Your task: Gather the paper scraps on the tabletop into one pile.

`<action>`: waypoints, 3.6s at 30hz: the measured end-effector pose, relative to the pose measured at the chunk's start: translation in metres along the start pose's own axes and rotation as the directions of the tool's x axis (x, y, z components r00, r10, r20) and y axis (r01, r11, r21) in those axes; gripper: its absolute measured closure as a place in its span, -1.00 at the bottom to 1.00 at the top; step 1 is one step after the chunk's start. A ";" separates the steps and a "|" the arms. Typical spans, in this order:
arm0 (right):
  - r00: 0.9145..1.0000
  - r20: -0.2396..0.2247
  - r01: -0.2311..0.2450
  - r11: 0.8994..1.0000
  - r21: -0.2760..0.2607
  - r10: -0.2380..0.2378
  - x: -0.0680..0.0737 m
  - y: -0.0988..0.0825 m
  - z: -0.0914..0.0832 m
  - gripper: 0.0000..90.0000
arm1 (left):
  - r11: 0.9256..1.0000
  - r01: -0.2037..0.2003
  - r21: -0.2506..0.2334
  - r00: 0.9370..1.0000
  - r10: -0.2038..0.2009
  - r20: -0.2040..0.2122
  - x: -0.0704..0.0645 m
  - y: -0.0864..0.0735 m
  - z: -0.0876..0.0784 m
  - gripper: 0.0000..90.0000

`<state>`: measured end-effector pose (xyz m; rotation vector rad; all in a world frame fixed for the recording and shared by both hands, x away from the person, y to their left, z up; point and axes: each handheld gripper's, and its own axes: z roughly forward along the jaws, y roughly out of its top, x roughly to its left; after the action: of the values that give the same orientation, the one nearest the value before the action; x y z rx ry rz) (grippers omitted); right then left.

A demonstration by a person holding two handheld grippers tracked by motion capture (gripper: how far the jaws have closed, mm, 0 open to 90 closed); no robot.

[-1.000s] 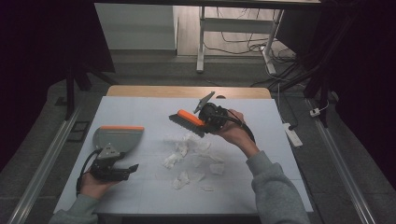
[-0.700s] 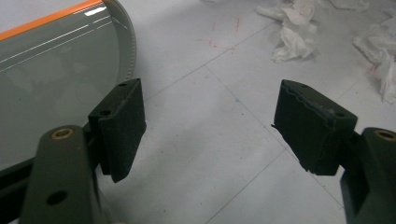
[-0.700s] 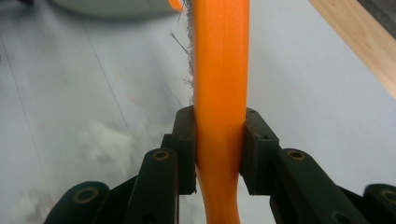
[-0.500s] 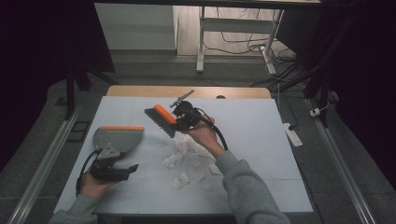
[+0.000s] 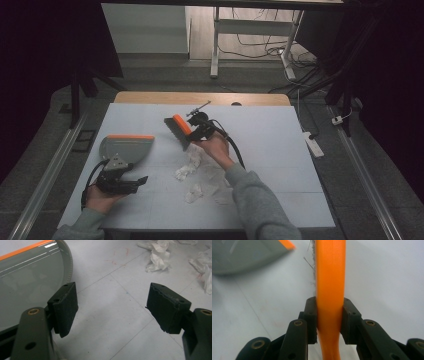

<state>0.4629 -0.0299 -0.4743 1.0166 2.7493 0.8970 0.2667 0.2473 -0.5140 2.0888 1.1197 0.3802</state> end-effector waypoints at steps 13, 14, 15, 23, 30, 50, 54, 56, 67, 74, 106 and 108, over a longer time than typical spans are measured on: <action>0.994 -0.027 0.101 0.988 -0.119 -0.105 0.023 -0.021 -0.077 0.56 | 1.000 0.003 0.001 1.000 -0.003 -0.006 -0.001 0.000 0.001 -0.43; 0.993 -0.037 0.110 0.986 -0.123 -0.115 0.027 -0.021 -0.079 0.56 | 1.000 0.005 0.002 1.000 -0.005 -0.006 -0.001 0.000 0.001 -0.43; 0.992 -0.047 0.113 0.986 -0.120 -0.119 0.032 -0.021 -0.080 0.56 | 1.000 0.005 0.001 1.000 -0.005 -0.005 -0.001 0.000 0.001 -0.43; 0.979 -0.136 0.143 0.988 -0.058 -0.150 0.058 -0.031 -0.062 0.56 | 1.000 0.007 0.001 1.000 -0.007 -0.006 0.001 0.000 0.000 -0.43; 0.965 -0.215 0.155 0.988 0.017 -0.147 0.073 -0.042 -0.030 0.56 | 1.000 0.012 0.000 1.000 -0.012 -0.007 0.001 -0.001 0.000 -0.43; 0.991 -0.098 0.088 0.993 -0.081 -0.096 0.030 -0.060 -0.087 0.56 | 1.000 0.014 0.004 1.000 -0.014 -0.009 0.001 -0.001 0.001 -0.42; 0.988 -0.098 0.111 0.988 -0.104 -0.121 0.036 -0.062 -0.109 0.56 | 1.000 0.014 0.005 1.000 -0.014 -0.010 0.001 -0.001 0.001 -0.42; 0.987 -0.091 0.125 0.987 -0.104 -0.135 0.037 -0.064 -0.115 0.56 | 1.000 0.015 0.004 1.000 -0.015 -0.010 0.001 -0.001 0.001 -0.42; 0.975 -0.116 0.183 0.981 -0.059 -0.189 0.046 -0.078 -0.111 0.56 | 1.000 0.014 0.007 1.000 -0.013 -0.014 0.001 -0.001 0.001 -0.42; 0.937 -0.229 0.272 0.962 0.003 -0.264 0.080 -0.081 -0.100 0.56 | 1.000 0.017 0.005 1.000 -0.017 -0.012 0.002 -0.002 0.001 -0.42; 0.961 -0.075 0.260 0.964 -0.060 -0.265 0.040 -0.070 -0.125 0.56 | 1.000 0.016 0.009 1.000 -0.016 -0.017 0.002 -0.003 0.001 -0.42; 0.958 -0.092 0.267 0.962 -0.058 -0.272 0.040 -0.071 -0.130 0.56 | 1.000 0.017 0.009 1.000 -0.017 -0.017 0.002 -0.003 0.001 -0.42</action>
<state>0.3568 -0.1130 -0.4010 0.5830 2.8393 0.9822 0.2668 0.2497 -0.5166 2.0862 1.1505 0.3861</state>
